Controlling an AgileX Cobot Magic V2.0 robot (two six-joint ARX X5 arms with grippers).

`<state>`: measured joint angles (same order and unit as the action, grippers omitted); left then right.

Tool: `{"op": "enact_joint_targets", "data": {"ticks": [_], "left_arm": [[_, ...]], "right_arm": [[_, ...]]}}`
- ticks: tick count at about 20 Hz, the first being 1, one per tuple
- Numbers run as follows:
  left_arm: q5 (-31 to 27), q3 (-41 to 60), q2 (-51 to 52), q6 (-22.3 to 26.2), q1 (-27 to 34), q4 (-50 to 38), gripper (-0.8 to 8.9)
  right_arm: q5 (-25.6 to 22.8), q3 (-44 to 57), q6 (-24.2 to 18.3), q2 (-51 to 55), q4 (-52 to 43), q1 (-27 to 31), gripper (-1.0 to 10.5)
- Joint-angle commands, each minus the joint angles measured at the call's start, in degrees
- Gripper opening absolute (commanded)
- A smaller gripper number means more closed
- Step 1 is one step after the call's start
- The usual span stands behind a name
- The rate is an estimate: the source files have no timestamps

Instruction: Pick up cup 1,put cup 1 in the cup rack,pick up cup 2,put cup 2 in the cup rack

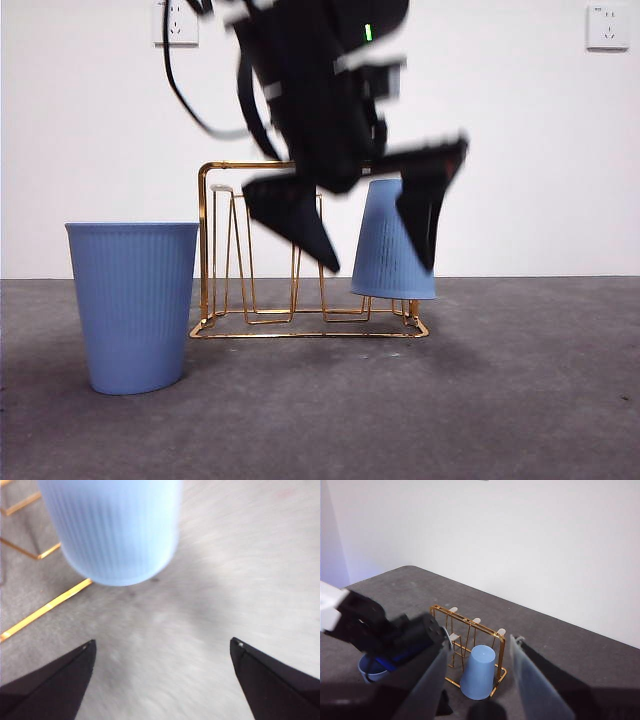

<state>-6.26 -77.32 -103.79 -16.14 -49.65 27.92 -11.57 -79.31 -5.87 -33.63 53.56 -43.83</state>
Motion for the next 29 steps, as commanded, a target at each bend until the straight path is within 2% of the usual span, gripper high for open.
{"op": "enact_joint_targets", "data": {"ticks": [1, 3, 7, 12, 16, 19, 21, 22, 24, 26, 29], "left_arm": [[3.45, -0.09, 4.09, -1.22, -0.61, 3.54, 4.47], [6.84, -0.09, 8.85, -1.62, -0.68, 6.82, 4.44], [5.86, -0.09, 21.11, -1.16, -0.55, 13.05, 4.39], [-3.32, -0.09, 38.49, -1.18, 0.66, 20.61, 4.39], [-4.70, -0.09, 49.27, -1.16, 0.66, 26.03, 4.39], [-8.83, -0.09, 54.84, -1.22, 0.66, 31.63, 4.39], [-8.92, -0.09, 57.59, -1.31, 0.66, 33.99, 4.39], [-9.05, -0.09, 58.71, -1.44, 0.66, 35.26, 4.39], [-10.29, -0.09, 60.57, -1.62, 0.66, 37.46, 4.39], [-10.73, -0.09, 61.61, -1.62, 0.63, 38.80, 4.39], [-10.71, -0.09, 61.81, -1.14, 0.63, 38.91, 4.39]], "right_arm": [[0.00, 0.46, -0.15, 0.02, -0.24, 0.00, 2.2], [0.00, 0.46, 0.39, -0.44, 0.55, 0.02, 2.2], [0.85, 0.46, 2.95, -4.33, 0.79, -0.02, 2.2], [9.33, 0.46, 5.90, -15.74, -3.37, -0.02, 2.2], [17.35, 0.44, 8.17, -28.39, -8.63, -0.02, 2.2], [21.94, 0.44, 10.21, -38.16, -12.68, -0.02, 2.3], [24.48, 0.44, 11.87, -44.26, -16.11, -0.02, 2.3], [25.18, 0.44, 12.41, -47.04, -17.75, -0.02, 2.7], [26.27, 0.44, 13.97, -52.04, -20.44, -0.04, 4.5], [28.04, 0.44, 15.47, -56.59, -22.36, -0.26, 4.8], [28.00, 0.39, 16.87, -61.86, -25.27, -1.73, 4.8]]}}
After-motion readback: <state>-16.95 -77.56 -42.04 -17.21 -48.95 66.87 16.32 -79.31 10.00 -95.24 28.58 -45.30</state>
